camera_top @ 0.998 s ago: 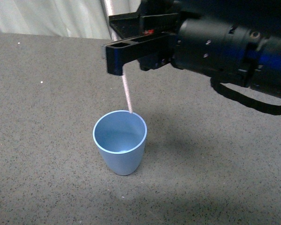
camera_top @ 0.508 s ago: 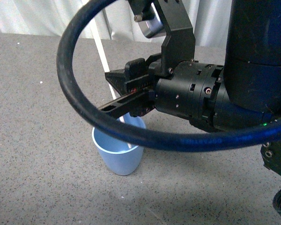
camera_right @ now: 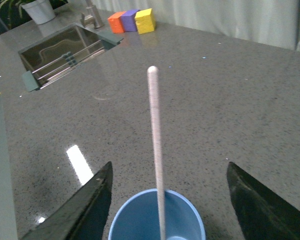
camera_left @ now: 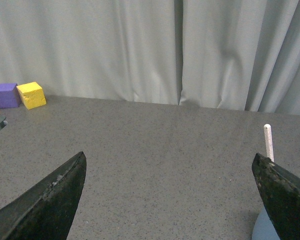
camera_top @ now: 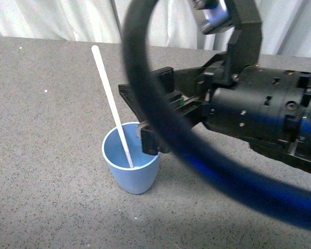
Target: Transfer chopsticks to blue cup
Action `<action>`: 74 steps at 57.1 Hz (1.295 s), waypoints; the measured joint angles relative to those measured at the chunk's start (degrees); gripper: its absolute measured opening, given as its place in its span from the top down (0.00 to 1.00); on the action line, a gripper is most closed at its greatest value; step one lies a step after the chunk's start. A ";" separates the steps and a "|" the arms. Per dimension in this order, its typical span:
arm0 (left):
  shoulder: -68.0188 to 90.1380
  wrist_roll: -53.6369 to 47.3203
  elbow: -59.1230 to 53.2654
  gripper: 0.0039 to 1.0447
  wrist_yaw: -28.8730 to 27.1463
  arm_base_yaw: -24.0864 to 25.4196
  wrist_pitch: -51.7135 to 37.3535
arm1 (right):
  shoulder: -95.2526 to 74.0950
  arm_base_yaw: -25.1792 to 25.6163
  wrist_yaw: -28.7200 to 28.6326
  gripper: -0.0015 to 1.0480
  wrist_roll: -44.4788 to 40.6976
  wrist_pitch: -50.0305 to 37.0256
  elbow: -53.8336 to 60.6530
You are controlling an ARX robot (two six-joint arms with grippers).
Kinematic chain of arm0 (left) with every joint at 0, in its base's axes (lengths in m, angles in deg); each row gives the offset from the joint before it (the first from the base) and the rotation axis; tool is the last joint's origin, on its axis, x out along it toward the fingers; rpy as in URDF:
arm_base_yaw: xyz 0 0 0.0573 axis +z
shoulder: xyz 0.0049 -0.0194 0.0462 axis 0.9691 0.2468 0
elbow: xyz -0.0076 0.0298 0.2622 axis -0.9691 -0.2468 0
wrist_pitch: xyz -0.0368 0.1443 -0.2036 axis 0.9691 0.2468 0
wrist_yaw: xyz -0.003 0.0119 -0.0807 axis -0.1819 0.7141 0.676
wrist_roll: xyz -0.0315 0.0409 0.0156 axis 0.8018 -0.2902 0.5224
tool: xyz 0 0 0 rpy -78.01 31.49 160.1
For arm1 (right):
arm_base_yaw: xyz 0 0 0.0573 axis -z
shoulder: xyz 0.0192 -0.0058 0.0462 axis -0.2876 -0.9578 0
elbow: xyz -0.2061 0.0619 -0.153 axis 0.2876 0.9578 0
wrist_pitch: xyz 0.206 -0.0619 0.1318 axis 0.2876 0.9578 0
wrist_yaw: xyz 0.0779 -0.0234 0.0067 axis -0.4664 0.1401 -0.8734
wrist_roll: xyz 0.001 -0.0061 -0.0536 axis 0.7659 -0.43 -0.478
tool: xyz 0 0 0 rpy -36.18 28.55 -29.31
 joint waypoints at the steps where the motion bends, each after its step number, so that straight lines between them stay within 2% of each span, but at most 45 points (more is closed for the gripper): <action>1: 0.00 0.00 0.00 0.06 0.00 0.00 0.00 | 1.09 0.35 0.94 0.23 -0.07 0.87 0.59; 5: 0.00 0.00 0.00 0.06 0.00 0.00 0.00 | 6.38 2.86 7.34 0.07 0.31 5.11 3.37; 8: 0.00 0.00 0.00 0.06 0.00 0.00 0.00 | 9.42 5.14 12.85 0.10 0.35 10.45 3.80; 14: 0.00 0.00 0.00 0.06 0.00 0.00 0.00 | 13.68 9.57 19.17 0.09 1.33 20.24 4.31; 22: 0.00 0.00 0.00 0.06 -0.02 0.00 0.00 | 20.70 15.89 23.39 0.09 2.75 30.29 6.43; 28: 0.00 0.00 0.00 0.06 0.00 0.00 0.00 | 27.85 18.27 24.90 0.09 2.23 34.03 8.57; 34: 0.00 0.00 0.00 0.06 0.00 0.00 0.00 | 39.56 18.16 29.94 0.09 -0.90 38.58 11.21; 41: 0.00 0.00 0.00 0.06 0.00 0.00 0.00 | 52.68 15.32 38.03 0.09 -4.02 43.82 15.41; 49: 0.00 0.00 0.00 0.06 0.00 0.00 0.00 | 64.59 11.87 48.41 0.09 -8.37 42.99 20.57; 51: 0.00 0.00 0.00 0.06 0.00 0.00 0.00 | 67.32 12.28 45.94 0.13 -8.37 39.54 22.29; 53: 0.00 0.00 0.00 0.06 0.00 0.00 0.00 | 70.73 13.70 40.19 0.21 -8.33 35.04 24.57; 56: 0.00 0.00 0.00 0.06 0.00 0.00 0.00 | 74.49 15.63 35.17 0.33 -8.35 34.12 25.83; 68: 0.00 0.00 0.00 0.06 0.00 0.00 0.00 | 81.81 21.40 29.48 0.81 -8.35 39.15 28.30; 71: 0.00 0.00 0.00 0.06 0.00 0.00 0.00 | 83.60 25.42 23.78 0.93 -8.35 39.06 29.29; 73: 0.00 -0.02 0.00 0.06 0.04 0.00 0.00 | 84.41 27.17 22.73 1.00 -8.41 39.17 30.12; 74: 0.00 0.00 0.00 0.06 0.02 0.00 0.00 | 84.87 27.98 22.95 0.99 -8.39 39.78 30.16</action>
